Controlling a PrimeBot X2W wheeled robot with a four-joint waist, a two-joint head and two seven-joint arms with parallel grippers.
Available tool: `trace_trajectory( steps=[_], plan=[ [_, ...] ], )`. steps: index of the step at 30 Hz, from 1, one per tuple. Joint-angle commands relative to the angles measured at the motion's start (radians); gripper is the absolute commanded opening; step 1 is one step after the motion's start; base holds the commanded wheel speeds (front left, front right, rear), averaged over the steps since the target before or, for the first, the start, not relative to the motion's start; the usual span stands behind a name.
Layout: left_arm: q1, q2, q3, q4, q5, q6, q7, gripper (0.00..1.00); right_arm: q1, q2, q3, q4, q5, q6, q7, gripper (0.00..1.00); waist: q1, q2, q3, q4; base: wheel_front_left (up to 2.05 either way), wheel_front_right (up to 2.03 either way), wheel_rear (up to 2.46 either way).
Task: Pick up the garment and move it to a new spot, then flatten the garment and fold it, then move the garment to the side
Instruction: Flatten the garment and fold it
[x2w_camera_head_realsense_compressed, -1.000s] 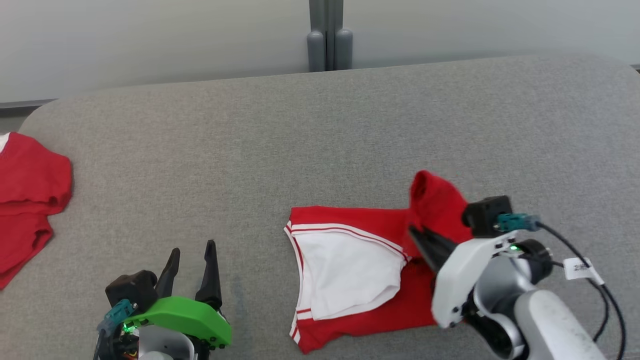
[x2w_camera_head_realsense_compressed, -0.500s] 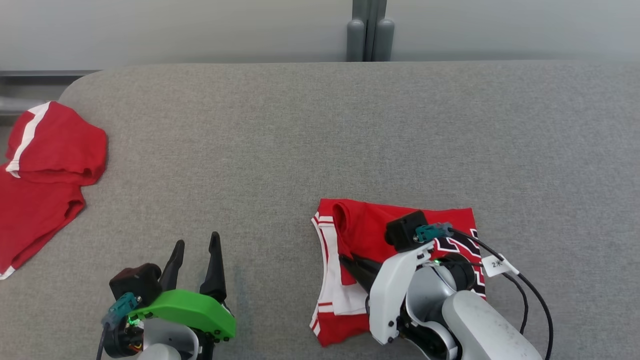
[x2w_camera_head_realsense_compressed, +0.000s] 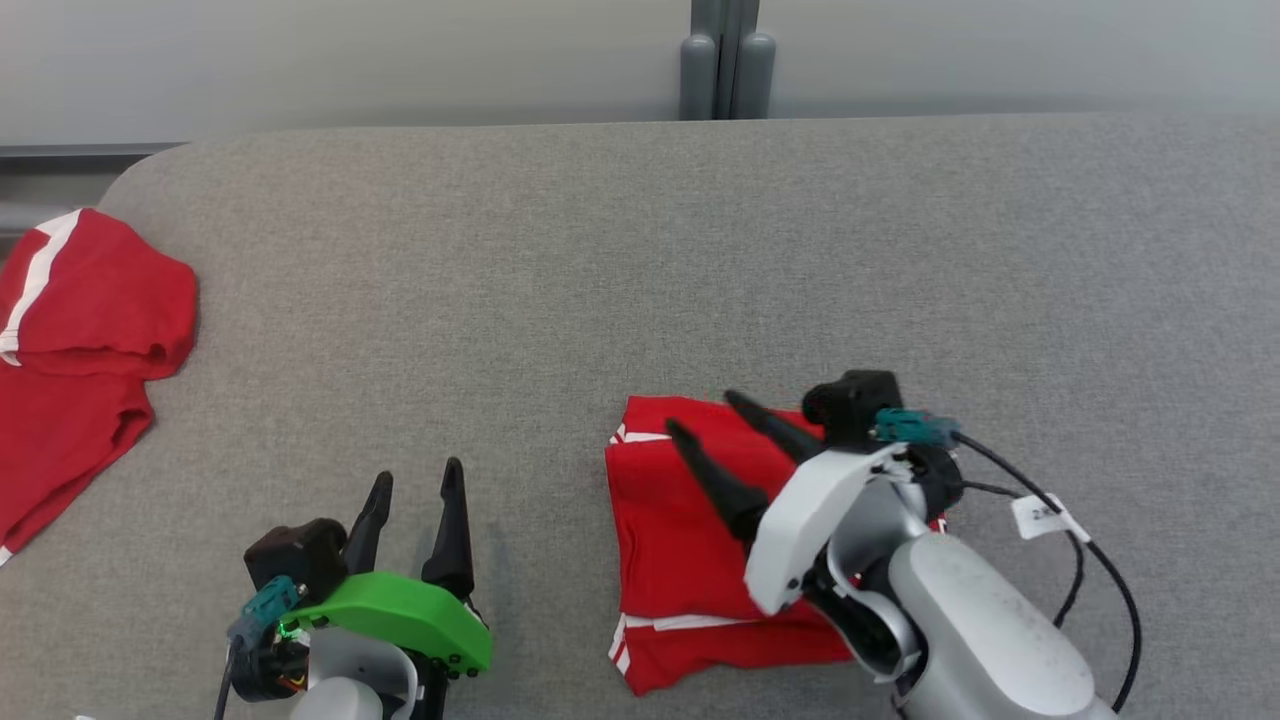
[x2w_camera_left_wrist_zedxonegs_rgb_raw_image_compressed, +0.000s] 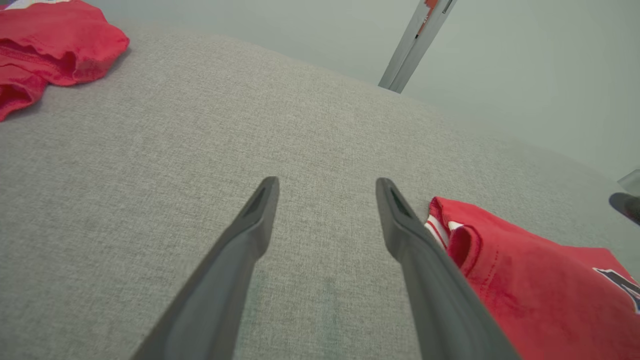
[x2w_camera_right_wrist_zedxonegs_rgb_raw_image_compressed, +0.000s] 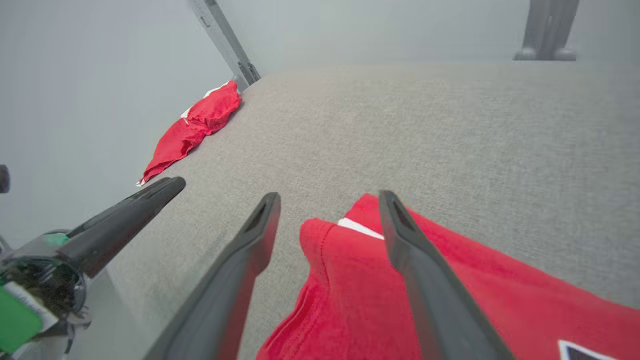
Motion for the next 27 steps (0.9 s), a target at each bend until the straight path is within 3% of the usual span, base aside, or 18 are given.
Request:
trace_trajectory(
  steps=[1, 14, 21, 27],
  plan=[
    [-0.019, -0.004, -0.005, 0.002, 0.007, -0.003, -0.009, 1.00, -0.004, -0.012, -0.034, -0.006, -0.040, -0.001, -0.032, 1.00, 0.0000, 0.0000, -0.006, -0.012, 0.00, 0.00, 0.00],
    [-0.057, -0.032, -0.050, 0.083, 0.063, -0.015, -0.076, 1.00, 0.152, -0.018, -0.373, -0.071, -0.368, -0.001, -0.221, 1.00, 0.0000, 0.0000, -0.090, -0.045, 0.00, 0.00, 0.00],
    [0.012, -0.042, -0.034, 0.121, 0.073, -0.026, -0.106, 1.00, 0.284, -0.001, -0.500, -0.108, -0.401, -0.001, -0.269, 1.00, 0.0000, 0.0000, -0.137, -0.043, 0.00, 0.00, 0.00],
    [0.063, -0.052, -0.005, 0.106, 0.104, -0.018, -0.113, 1.00, 0.350, 0.002, -0.497, -0.133, -0.352, -0.001, -0.288, 1.00, 0.0000, 0.0000, -0.151, -0.046, 0.00, 0.00, 0.00]
  ],
)
